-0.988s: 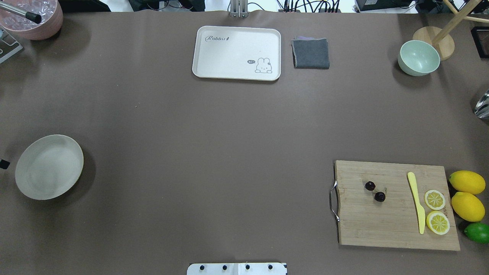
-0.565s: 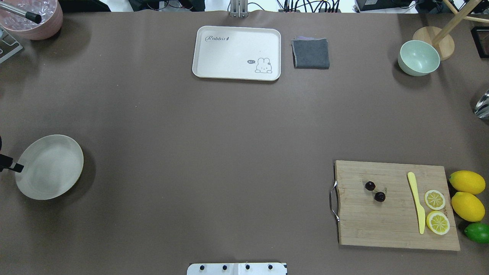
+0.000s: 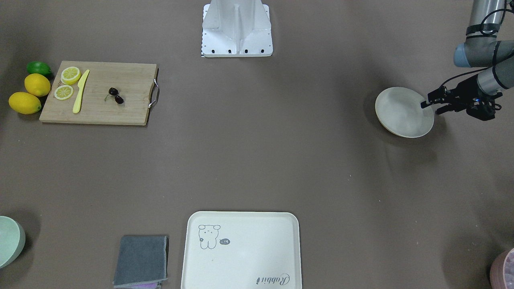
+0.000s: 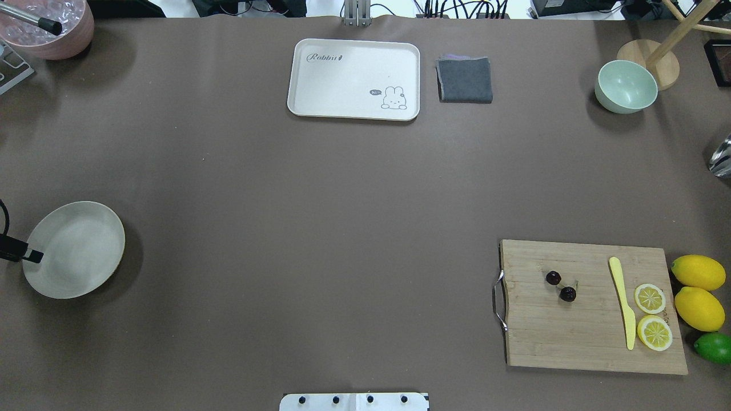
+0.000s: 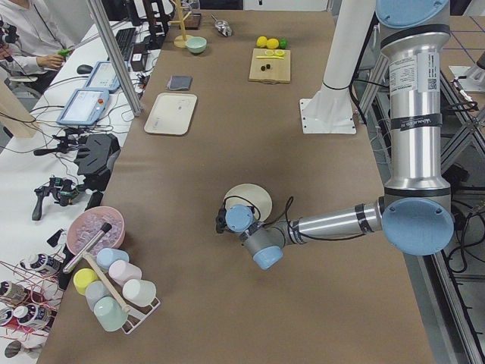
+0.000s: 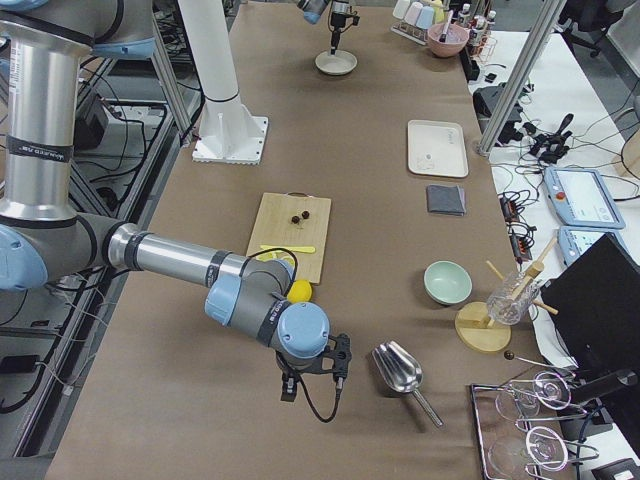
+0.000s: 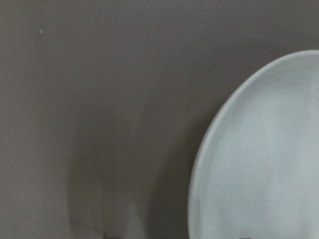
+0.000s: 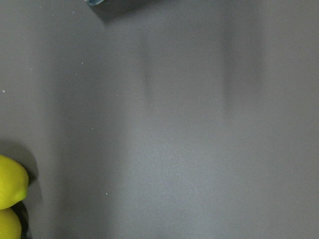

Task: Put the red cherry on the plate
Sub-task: 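Move the left gripper down beside the white bowl's outer rim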

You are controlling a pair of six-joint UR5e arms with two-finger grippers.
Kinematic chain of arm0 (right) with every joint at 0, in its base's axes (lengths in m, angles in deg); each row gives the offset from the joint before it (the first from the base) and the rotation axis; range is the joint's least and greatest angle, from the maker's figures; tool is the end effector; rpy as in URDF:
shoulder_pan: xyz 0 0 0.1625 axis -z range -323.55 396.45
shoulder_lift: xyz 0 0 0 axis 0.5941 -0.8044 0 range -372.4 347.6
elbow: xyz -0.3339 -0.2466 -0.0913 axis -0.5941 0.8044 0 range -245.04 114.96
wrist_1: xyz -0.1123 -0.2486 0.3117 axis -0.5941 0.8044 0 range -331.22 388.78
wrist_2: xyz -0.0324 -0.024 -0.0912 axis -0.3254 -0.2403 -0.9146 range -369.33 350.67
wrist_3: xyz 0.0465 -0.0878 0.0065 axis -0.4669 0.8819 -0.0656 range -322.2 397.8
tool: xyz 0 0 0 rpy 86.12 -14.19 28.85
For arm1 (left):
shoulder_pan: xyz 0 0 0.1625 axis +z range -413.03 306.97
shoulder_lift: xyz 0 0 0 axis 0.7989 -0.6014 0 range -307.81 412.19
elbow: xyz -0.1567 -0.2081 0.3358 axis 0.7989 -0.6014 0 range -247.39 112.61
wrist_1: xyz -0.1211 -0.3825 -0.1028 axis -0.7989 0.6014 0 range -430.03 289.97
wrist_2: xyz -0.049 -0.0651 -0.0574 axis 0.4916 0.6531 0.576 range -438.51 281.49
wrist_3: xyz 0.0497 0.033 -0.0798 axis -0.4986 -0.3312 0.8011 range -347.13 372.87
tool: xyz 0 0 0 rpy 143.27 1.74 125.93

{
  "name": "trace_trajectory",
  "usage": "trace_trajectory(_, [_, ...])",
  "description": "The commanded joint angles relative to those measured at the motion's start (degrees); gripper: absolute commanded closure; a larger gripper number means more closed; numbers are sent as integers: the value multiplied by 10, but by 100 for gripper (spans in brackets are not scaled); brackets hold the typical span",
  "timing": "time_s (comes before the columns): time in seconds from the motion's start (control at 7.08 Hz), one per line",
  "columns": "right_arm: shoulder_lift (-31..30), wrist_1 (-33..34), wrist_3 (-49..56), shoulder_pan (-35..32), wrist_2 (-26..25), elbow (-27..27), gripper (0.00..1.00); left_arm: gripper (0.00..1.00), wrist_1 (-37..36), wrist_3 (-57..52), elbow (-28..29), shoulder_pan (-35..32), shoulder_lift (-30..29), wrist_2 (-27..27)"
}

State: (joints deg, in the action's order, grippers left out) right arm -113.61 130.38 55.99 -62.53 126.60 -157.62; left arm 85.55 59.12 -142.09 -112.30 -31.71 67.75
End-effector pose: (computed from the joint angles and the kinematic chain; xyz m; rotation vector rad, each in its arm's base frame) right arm 0.1195 -0.3606 0.7377 -0.1381 -0.8487 -0.0093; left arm 0.1764 -0.3954 0.6984 -0.0261 1.1620 0.1384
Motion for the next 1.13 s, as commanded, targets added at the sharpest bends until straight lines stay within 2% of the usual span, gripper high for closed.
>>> trace_trajectory(0.0, [-1,0,0,-1,1,-1,0,60,37,66,-2,6,-1,-1])
trace_trajectory(0.14, [-1,0,0,0,1,-1,0,69,39,95,-4,6,-6,1])
trace_trajectory(0.28, [-1,0,0,-1,1,0,0,98,39,104,-4,6,-13,4])
trace_trajectory(0.56, [-1,0,0,0,0,0,0,100,61,104,-1,7,-11,5])
trace_trajectory(0.99, [-3,-1,0,0,2,-1,0,100,53,108,-6,6,-15,11])
